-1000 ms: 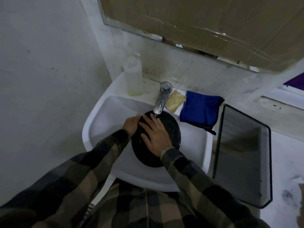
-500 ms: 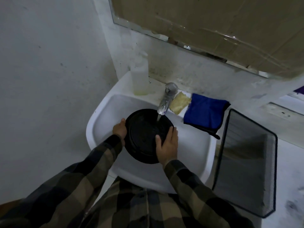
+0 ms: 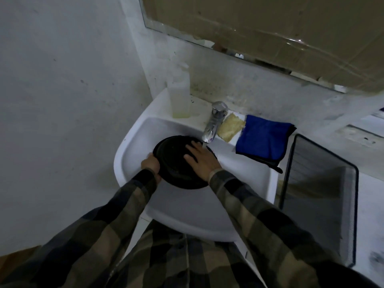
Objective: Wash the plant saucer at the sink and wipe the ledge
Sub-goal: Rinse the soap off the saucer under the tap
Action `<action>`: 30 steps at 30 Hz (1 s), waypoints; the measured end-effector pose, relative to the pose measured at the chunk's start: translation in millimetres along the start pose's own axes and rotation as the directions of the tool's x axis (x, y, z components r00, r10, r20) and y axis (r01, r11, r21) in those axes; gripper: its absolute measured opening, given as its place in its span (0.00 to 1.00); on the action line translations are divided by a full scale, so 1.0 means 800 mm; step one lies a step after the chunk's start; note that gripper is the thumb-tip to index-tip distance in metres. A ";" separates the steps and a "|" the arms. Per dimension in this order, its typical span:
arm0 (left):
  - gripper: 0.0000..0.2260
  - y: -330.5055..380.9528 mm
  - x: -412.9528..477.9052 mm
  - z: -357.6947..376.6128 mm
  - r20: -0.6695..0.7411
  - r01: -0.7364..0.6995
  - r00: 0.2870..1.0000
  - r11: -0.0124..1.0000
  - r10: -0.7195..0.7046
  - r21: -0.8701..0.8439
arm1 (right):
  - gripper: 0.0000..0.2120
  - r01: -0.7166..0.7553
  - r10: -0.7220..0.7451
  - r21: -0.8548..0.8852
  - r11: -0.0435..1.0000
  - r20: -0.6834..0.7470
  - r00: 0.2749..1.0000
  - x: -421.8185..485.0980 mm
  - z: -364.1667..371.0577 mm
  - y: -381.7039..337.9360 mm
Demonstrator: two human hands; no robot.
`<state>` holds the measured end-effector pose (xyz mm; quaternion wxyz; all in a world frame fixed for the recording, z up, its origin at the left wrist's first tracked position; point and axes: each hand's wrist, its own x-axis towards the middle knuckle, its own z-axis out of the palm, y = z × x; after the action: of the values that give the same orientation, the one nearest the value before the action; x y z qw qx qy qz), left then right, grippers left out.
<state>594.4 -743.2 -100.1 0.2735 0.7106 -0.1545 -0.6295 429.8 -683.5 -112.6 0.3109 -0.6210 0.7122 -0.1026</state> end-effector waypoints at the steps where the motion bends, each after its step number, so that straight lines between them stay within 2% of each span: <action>1: 0.22 0.001 -0.001 0.001 0.008 0.001 1.000 1.000 -0.001 -0.009 | 0.25 -0.073 0.075 0.081 0.994 -0.017 0.997 -0.001 -0.003 0.007; 3: 0.22 0.004 -0.003 0.001 0.040 0.020 0.999 0.999 -0.019 -0.027 | 0.24 -0.164 0.171 0.195 0.967 -0.017 0.985 -0.011 -0.008 0.020; 4: 0.22 0.006 -0.003 -0.001 0.055 0.037 0.998 0.999 -0.035 -0.032 | 0.25 -0.161 0.169 0.217 0.963 -0.015 0.986 -0.021 -0.010 0.024; 5: 0.22 0.008 -0.003 -0.003 0.068 0.050 0.997 0.998 -0.047 -0.044 | 0.26 -0.119 0.129 0.219 0.968 -0.032 0.991 -0.032 -0.010 0.027; 7: 0.20 0.013 -0.002 -0.008 0.090 0.090 0.992 0.994 -0.084 -0.063 | 0.31 0.054 -0.030 0.194 0.979 -0.125 0.992 -0.059 -0.009 0.031; 9: 0.18 0.018 -0.002 -0.010 0.116 0.104 0.989 0.993 -0.096 -0.058 | 0.35 0.202 -0.164 0.168 0.965 -0.215 0.963 -0.081 -0.005 0.039; 14: 0.18 0.027 -0.014 -0.006 0.178 0.099 0.980 0.993 -0.086 -0.067 | 0.36 0.262 -0.198 0.222 0.939 -0.275 0.941 -0.099 -0.003 0.045; 18: 0.18 0.034 -0.012 -0.011 0.169 0.112 0.980 0.993 -0.104 -0.037 | 0.27 0.304 -0.222 0.188 0.934 -0.360 0.906 -0.093 0.001 0.040; 20: 0.18 0.040 -0.010 -0.015 0.187 0.179 0.970 0.977 -0.156 -0.113 | 0.19 0.277 -0.182 0.207 0.938 -0.385 0.905 -0.080 -0.001 0.040; 22: 0.18 0.044 -0.014 -0.021 0.212 0.219 0.959 0.968 -0.190 -0.125 | 0.19 0.212 -0.114 0.232 0.949 -0.374 0.921 -0.069 -0.005 0.034; 27: 0.24 0.046 0.006 -0.040 0.142 0.205 0.968 0.979 -0.206 0.018 | 0.17 0.034 0.051 0.333 0.942 -0.244 0.968 -0.046 -0.009 0.018; 30: 0.20 0.044 0.008 -0.043 0.119 0.170 0.974 0.972 -0.190 0.159 | 0.15 -0.076 0.157 0.432 0.898 -0.155 0.975 -0.033 -0.016 0.014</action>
<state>633.6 -768.3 -82.7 0.1506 0.6963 -0.1534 -0.6848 414.1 -659.3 -100.3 0.3762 -0.4825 0.7346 -0.2934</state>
